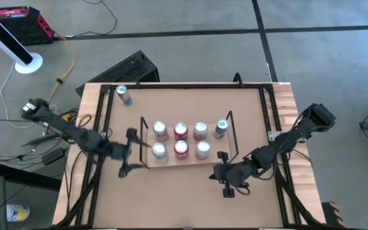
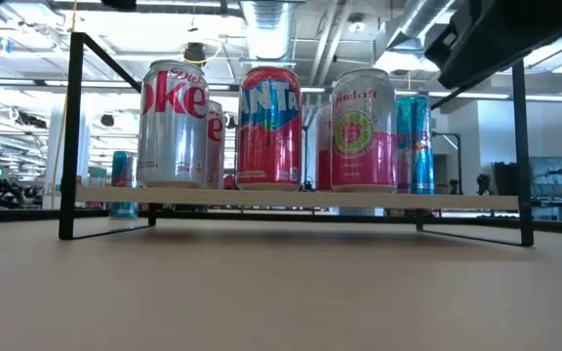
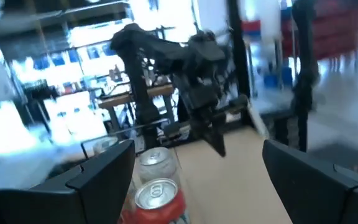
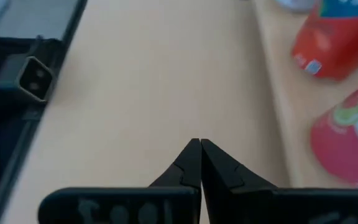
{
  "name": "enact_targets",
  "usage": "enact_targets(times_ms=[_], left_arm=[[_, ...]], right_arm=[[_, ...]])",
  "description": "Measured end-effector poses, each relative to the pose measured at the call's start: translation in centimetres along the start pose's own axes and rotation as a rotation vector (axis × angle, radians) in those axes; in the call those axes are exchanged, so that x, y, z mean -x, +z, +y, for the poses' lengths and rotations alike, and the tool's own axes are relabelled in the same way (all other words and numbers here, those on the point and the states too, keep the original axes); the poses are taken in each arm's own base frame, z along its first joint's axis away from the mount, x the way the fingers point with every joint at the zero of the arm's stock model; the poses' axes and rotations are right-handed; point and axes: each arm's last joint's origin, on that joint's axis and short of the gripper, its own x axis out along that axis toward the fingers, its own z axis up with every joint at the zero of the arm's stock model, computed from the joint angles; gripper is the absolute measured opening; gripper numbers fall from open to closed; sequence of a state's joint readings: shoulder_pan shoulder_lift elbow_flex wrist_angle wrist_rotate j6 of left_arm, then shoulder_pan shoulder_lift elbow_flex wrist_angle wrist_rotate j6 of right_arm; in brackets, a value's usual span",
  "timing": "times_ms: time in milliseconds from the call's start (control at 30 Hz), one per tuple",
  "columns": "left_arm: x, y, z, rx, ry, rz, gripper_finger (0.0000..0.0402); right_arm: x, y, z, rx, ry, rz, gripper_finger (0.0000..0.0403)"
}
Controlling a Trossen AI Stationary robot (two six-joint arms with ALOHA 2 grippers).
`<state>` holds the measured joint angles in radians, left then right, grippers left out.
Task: Place canned beverage on shelf
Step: Put the blue soda can on the shelf aligned with the other pink can
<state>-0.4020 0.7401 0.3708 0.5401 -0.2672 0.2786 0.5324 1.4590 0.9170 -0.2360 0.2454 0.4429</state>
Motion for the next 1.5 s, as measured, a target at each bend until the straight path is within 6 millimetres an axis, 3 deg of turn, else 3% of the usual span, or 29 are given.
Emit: enact_targets(times_ms=[167, 300, 500, 767, 933, 1500], left_arm=[[1.1, 0.1, 1.7, 0.234, -0.014, -0.066, 0.0338], [1.5, 0.8, 2.0, 0.192, -0.066, -0.143, 0.0338], [1.2, 0.6, 1.8, 0.103, -0.065, -0.134, 0.0338], [0.9, 0.0, 1.6, 0.407, -0.101, -0.071, 0.0338], [0.9, -0.3, 0.9, 0.439, -0.164, -0.021, 0.0338], [0.8, -1.1, 0.6, 0.275, -0.089, 0.055, 0.0338]], right_arm=[[0.1, 1.3, -0.6, -0.091, 0.015, 0.005, 0.0027], [0.8, 1.6, -0.1, -0.080, 0.024, 0.000, 0.0027], [1.1, 0.1, 0.9, 0.058, -0.105, 0.020, 0.0027], [1.1, 0.6, 0.6, -0.046, -0.136, -0.008, 0.0027], [0.9, 0.6, 0.4, -0.050, -0.146, -0.008, 0.0027], [0.2, 1.2, -4.7, -0.113, -0.321, 0.093, 0.0027]])
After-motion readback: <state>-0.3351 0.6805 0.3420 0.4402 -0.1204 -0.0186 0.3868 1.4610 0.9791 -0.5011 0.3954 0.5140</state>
